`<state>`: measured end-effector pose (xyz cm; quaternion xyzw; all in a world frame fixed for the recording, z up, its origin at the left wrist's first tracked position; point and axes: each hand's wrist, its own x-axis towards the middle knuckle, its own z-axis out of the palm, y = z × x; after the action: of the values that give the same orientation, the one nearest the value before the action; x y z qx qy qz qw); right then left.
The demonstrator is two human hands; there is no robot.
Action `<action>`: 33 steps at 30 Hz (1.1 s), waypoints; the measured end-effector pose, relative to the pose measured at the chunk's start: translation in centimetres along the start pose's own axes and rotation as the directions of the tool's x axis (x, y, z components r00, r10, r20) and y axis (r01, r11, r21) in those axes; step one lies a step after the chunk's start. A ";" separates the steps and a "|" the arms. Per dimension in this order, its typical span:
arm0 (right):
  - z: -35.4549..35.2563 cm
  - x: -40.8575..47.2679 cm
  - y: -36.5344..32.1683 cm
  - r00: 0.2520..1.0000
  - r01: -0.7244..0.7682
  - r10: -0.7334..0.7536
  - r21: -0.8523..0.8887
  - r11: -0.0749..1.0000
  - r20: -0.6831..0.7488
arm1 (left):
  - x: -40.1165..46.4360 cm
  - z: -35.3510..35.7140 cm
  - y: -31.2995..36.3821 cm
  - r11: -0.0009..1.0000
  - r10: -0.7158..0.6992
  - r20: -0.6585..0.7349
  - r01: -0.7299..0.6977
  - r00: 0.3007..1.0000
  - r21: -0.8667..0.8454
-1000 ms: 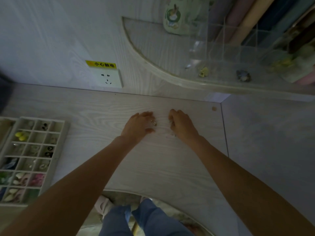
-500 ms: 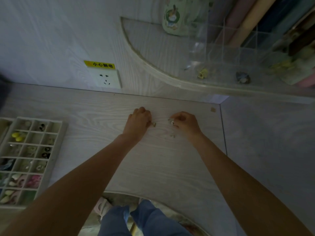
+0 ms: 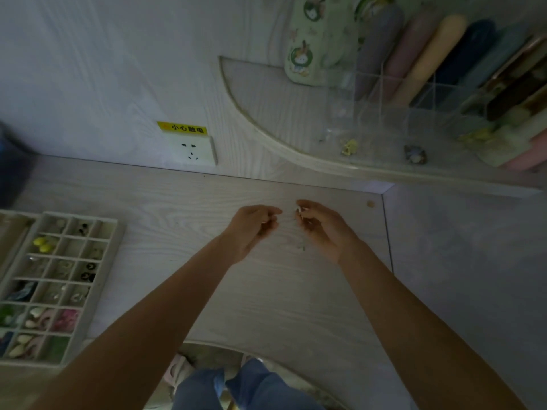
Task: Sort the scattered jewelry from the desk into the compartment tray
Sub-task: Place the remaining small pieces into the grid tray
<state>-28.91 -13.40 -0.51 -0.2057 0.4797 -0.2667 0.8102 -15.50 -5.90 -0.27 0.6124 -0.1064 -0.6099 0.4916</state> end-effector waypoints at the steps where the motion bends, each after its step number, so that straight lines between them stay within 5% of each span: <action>1: 0.5 -0.2 0.1 1.000 0.003 -0.003 -0.015 1.000 0.026 | -0.3 0.1 0.2 1.000 0.001 -0.008 -0.001 1.000 0.023; 7: 3.8 -0.8 1.4 0.988 0.029 -0.014 -0.098 0.995 0.151 | -1.9 -0.7 1.7 0.965 0.108 -0.070 -0.087 0.992 0.249; 12: 7.1 -1.2 3.2 0.971 0.134 -0.047 -0.368 0.920 0.234 | -2.9 -5.2 1.9 0.838 0.325 -0.147 -0.212 0.934 0.503; 25: 19.8 -2.9 12.9 0.934 0.237 -0.017 -0.582 0.778 0.358 | -9.9 -21.5 4.7 0.901 0.247 -0.262 -0.122 0.933 0.416; 33: 25.6 -4.2 19.2 0.942 0.233 -0.018 -0.617 0.751 0.335 | -12.7 -29.5 4.2 0.852 0.249 -0.253 -0.087 0.935 0.517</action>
<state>-3.35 6.09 2.59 -0.5444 0.3945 -0.1031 0.7331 8.61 15.22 4.21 0.7945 -0.2347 -0.4117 0.3797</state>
